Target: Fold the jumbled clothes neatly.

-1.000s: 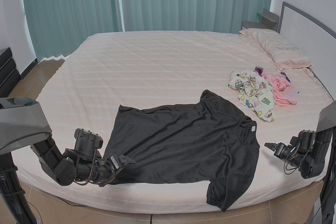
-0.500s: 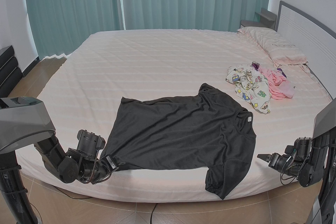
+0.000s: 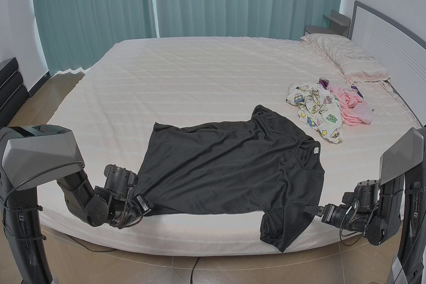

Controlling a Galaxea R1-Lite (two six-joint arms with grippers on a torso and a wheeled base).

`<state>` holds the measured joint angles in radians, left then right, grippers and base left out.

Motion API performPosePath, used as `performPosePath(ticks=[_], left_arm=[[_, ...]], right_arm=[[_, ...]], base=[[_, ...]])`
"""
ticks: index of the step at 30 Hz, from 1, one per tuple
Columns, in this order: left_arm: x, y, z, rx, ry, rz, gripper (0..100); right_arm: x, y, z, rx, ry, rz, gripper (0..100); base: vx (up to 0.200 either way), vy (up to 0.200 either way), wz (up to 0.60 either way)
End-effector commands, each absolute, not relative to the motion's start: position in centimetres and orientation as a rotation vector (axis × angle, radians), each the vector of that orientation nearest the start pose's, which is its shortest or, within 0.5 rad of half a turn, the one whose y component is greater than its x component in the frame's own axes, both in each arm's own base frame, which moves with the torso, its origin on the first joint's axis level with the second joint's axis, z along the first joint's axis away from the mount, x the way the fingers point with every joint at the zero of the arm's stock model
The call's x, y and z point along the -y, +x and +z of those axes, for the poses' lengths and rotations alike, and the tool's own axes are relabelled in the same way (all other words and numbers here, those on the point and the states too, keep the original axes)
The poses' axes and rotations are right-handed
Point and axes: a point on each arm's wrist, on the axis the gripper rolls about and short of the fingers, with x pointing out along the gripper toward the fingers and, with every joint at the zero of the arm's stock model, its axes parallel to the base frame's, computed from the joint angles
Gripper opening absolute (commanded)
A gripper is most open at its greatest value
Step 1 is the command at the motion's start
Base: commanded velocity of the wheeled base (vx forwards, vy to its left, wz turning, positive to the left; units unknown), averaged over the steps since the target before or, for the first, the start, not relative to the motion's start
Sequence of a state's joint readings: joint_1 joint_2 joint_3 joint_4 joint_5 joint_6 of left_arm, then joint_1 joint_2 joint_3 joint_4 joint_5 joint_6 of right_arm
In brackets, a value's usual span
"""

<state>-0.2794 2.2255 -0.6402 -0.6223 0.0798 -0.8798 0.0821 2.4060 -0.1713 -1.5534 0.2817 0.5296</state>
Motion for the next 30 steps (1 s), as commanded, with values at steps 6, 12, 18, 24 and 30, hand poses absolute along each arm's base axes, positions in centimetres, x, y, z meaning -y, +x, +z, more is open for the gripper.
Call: performPosePath(ticks=[6, 12, 18, 24, 30], left_arm=[[7.9, 30.6, -3.0, -0.932, -0.605, 0.309, 0], [7.4, 30.6, -2.5, -0.918, -0.608, 0.313, 0], [6.6, 30.8, -2.5, -0.915, -0.598, 0.325, 0], [6.5, 30.8, -2.7, -0.921, -0.597, 0.325, 0], [6.4, 30.8, -2.7, -0.919, -0.599, 0.327, 0]], right_arm=[[-3.6, 25.8, -6.6, -0.775, 0.522, 0.112, 100], [-3.8, 26.2, -6.5, -0.756, 0.519, 0.119, 100], [-3.9, 26.9, -6.6, -0.733, 0.518, 0.125, 0], [-3.8, 27.2, -6.7, -0.726, 0.521, 0.122, 0], [-3.2, 26.4, -4.8, -0.698, 0.530, 0.112, 0]], base=[[0.000, 0.000, 0.00], [0.000, 0.000, 0.00], [0.000, 0.000, 0.00], [0.000, 0.000, 0.00], [0.000, 0.000, 0.00]])
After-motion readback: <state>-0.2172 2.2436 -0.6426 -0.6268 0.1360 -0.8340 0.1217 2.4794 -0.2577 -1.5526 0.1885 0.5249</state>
